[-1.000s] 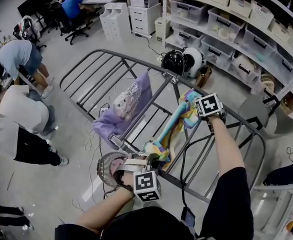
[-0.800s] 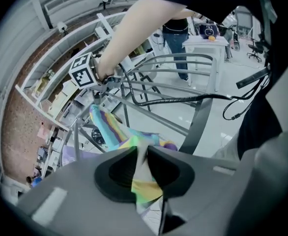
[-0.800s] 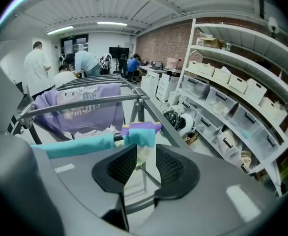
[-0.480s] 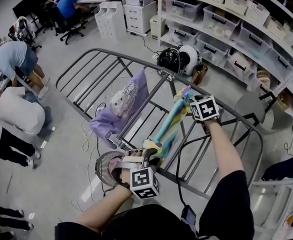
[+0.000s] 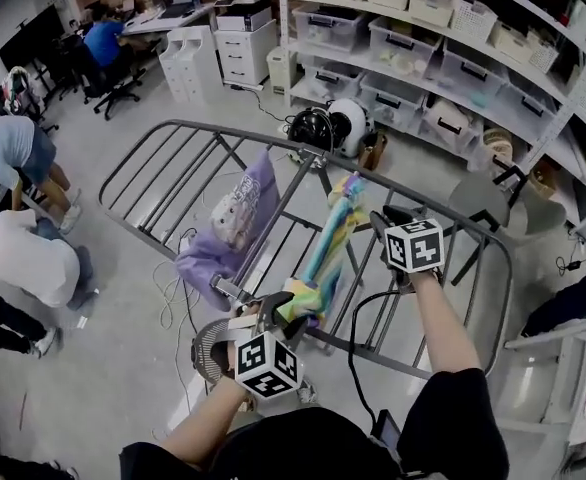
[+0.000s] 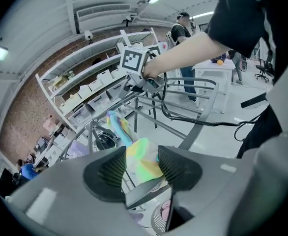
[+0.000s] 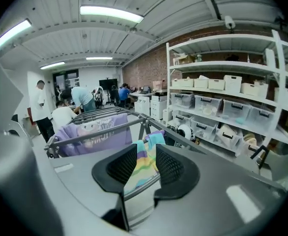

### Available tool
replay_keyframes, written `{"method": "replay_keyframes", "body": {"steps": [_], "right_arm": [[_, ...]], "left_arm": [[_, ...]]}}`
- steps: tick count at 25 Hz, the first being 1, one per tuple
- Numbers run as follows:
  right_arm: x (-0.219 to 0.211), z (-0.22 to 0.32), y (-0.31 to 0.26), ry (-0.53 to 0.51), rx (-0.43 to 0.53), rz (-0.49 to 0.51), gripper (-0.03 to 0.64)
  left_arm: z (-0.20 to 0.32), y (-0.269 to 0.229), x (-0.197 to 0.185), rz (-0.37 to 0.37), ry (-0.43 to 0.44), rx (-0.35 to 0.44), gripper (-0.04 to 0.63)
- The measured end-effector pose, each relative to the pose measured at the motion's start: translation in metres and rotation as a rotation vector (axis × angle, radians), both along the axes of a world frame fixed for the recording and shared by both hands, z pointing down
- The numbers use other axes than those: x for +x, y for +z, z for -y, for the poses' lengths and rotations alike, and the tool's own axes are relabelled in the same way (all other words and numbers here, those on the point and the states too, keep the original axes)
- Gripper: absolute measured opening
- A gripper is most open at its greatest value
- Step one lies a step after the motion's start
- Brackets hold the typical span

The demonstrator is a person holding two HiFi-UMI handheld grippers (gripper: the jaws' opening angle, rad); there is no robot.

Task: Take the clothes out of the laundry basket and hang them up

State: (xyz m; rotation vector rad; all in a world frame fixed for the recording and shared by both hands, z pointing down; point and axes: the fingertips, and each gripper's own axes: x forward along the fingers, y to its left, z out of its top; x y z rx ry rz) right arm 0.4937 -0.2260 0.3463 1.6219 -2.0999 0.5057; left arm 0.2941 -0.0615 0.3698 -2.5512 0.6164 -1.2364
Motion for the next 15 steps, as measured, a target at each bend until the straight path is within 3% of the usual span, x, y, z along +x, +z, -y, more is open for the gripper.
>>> {"method": "replay_keyframes", "body": {"steps": [10, 15], "right_arm": [[-0.038, -0.104, -0.051, 0.171, 0.165, 0.12, 0.109], [-0.082, -0.144, -0.069, 0.24, 0.255, 0.191, 0.109]], "left_arm": [[0.009, -0.044, -0.036, -0.202, 0.016, 0.098, 0.176], [0.014, -0.067, -0.071, -0.307, -0.001, 0.121, 0.176]]}}
